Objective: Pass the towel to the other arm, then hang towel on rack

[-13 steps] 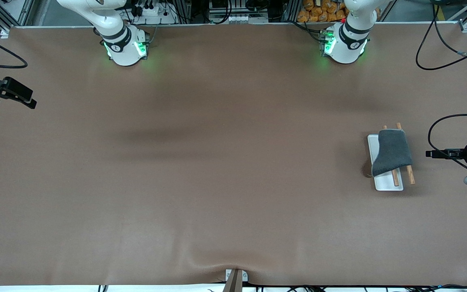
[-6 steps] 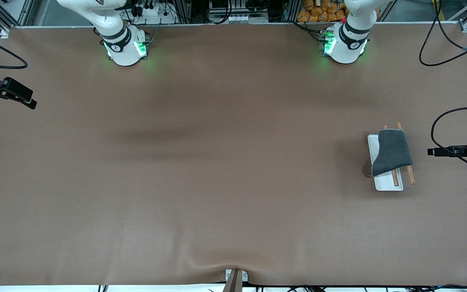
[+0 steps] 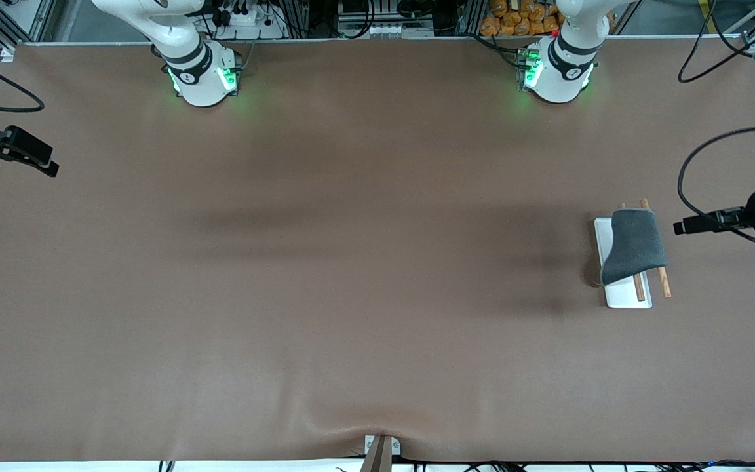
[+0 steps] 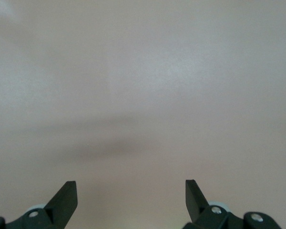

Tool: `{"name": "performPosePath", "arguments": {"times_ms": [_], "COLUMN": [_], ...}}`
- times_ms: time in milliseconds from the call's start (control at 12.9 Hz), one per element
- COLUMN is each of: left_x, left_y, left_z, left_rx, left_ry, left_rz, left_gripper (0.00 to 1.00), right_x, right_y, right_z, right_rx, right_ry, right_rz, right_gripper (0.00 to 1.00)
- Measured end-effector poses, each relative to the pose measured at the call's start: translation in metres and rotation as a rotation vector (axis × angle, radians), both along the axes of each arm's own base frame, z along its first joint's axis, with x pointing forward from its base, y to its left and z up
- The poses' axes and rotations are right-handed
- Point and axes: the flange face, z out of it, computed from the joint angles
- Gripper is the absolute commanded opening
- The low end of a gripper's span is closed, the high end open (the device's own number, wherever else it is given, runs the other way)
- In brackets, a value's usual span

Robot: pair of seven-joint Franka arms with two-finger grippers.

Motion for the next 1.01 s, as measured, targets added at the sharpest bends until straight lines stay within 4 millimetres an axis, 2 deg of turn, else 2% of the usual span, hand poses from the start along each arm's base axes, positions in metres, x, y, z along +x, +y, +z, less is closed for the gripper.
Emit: {"name": "performPosePath", "arguments": {"times_ms": [233,465,698,853,1008], "left_x": [-0.011,-0.017,-0.030,-0.035,-0.037], "left_y": [-0.028,-0.056,-0.064,-0.076,-0.093], "left_z": [0.034,0.048,0.077,0.086,0.086], "left_rx": [0.021,0.065,0.088,0.096,0.109], "left_ry": [-0.054,-0.080,-0.128,-0.144,-0.145], "left_rz": [-0.039,-0.098,-0.104,-0.119,-0.129], "left_gripper": [1.00,1.00,1.00,1.00,1.00], "right_x": [0.000,0.000,0.000,0.000,0.000], "right_y": [0.000,0.000,0.001,0.001,0.001], "right_z": [0.000,0.002,0.002,0.002,0.002], "right_rx": [0.000,0.000,0.000,0.000,0.000], "right_ry": [0.000,-0.002,-0.002,-0.002,-0.002], "right_rz": [0.000,0.001,0.001,0.002,0.002], "right_gripper": [1.00,1.00,1.00,1.00,1.00]}}
